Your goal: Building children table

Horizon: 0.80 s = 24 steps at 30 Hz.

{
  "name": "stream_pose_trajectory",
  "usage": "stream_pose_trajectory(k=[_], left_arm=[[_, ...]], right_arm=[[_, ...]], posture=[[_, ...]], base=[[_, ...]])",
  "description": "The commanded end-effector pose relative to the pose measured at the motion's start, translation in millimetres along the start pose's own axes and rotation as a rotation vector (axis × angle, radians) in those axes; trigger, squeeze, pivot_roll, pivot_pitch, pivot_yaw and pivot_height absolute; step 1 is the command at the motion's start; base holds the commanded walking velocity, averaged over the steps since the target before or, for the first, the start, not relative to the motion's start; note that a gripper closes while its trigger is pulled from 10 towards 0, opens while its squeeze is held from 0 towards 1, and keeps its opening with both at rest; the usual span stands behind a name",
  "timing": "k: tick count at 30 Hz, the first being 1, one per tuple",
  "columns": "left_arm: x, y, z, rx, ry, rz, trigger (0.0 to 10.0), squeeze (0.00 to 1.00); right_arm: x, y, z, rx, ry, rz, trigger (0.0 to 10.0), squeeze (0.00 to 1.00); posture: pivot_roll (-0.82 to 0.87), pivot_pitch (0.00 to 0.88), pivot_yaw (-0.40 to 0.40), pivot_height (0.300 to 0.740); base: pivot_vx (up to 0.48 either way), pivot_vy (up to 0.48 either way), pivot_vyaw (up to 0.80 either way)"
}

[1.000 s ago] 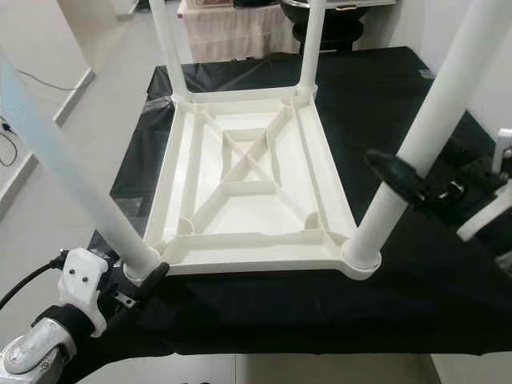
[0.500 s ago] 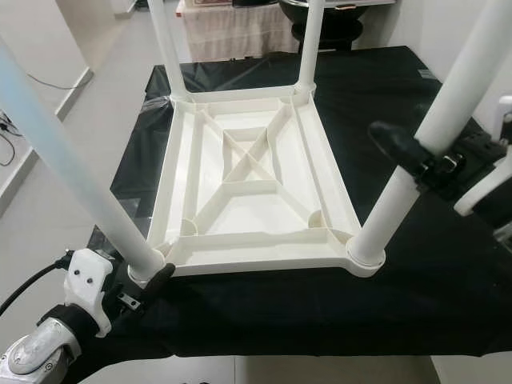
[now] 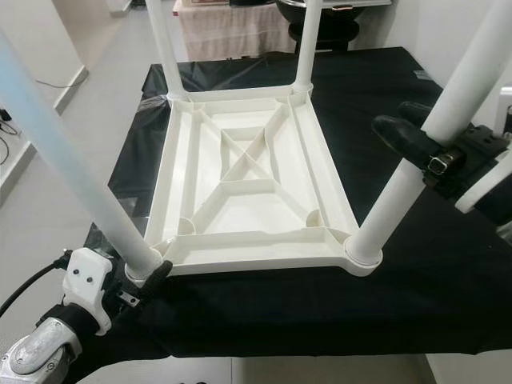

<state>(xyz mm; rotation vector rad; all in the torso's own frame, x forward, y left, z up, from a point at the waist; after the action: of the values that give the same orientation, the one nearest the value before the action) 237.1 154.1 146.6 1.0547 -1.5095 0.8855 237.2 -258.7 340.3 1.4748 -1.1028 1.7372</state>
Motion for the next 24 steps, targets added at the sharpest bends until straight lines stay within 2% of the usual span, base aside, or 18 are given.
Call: stream_pose_trajectory(k=[1, 6, 12, 13, 14, 20, 24], left_arm=[[-5, 0.2, -6.6, 0.041, -0.004, -0.018, 10.0, 0.0], [-4, -10.0, -3.8, 0.029, 0.003, 0.003, 10.0, 0.0], [-10, -15.7, -0.9, 0.041, 0.096, 0.002, 10.0, 0.0], [-11, -15.7, -1.2, 0.05, 0.114, 0.006, 4.8, 0.0], [-11, -16.0, -1.7, 0.057, 0.136, 0.01, 0.0, 0.0], [-14, -16.0, -7.5, 0.104, 0.176, 0.018, 0.0, 0.0], [-14, -13.6, -13.3, 0.142, 0.173, 0.025, 0.0, 0.0]], right_arm=[[0, -2.0, -6.8, 0.054, -0.051, 0.017, 0.0, 0.0], [-2, -5.3, -13.1, 0.084, -0.063, 0.02, 0.0, 0.0], [-1, -5.8, -16.1, 0.091, -0.065, 0.021, 0.0, 0.0], [-1, -6.0, -16.4, 0.092, -0.064, 0.019, 0.0, 0.0], [-1, -6.2, -16.6, 0.093, -0.064, 0.018, 0.0, 0.0], [-1, -6.9, -17.6, 0.096, -0.068, 0.014, 0.0, 0.0], [-2, -7.4, -18.1, 0.099, -0.073, 0.014, 0.0, 0.0]], posture=[[-0.09, 0.188, 0.024, 0.74], [-0.1, 0.192, 0.024, 0.74], [-0.11, 0.202, 0.024, 0.74], [-0.11, 0.203, 0.024, 0.74], [-0.11, 0.206, 0.024, 0.74], [-0.1, 0.211, 0.02, 0.74], [-0.1, 0.211, 0.02, 0.74]], base=[[0.0, 0.0, 0.0], [0.0, 0.0, 0.0], [0.0, 0.0, 0.0], [0.0, 0.0, 0.0], [0.0, 0.0, 0.0], [0.0, 0.0, 0.0], [0.0, 0.0, 0.0]])
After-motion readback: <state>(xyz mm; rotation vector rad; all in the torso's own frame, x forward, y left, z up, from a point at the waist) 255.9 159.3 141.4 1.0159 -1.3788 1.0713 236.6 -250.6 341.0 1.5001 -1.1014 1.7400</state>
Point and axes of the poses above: a point about 5 cm out from each wrist's last joint towards the gripper, its own y axis pointing back from the gripper into the wrist, its own x axis along the axis of the wrist's last joint, z = x × y, the point moved 2 cm from there along -y, pointing out of the wrist towards the gripper, and after that the axes turned 3 degrees about -y, right-handed, at the moved point
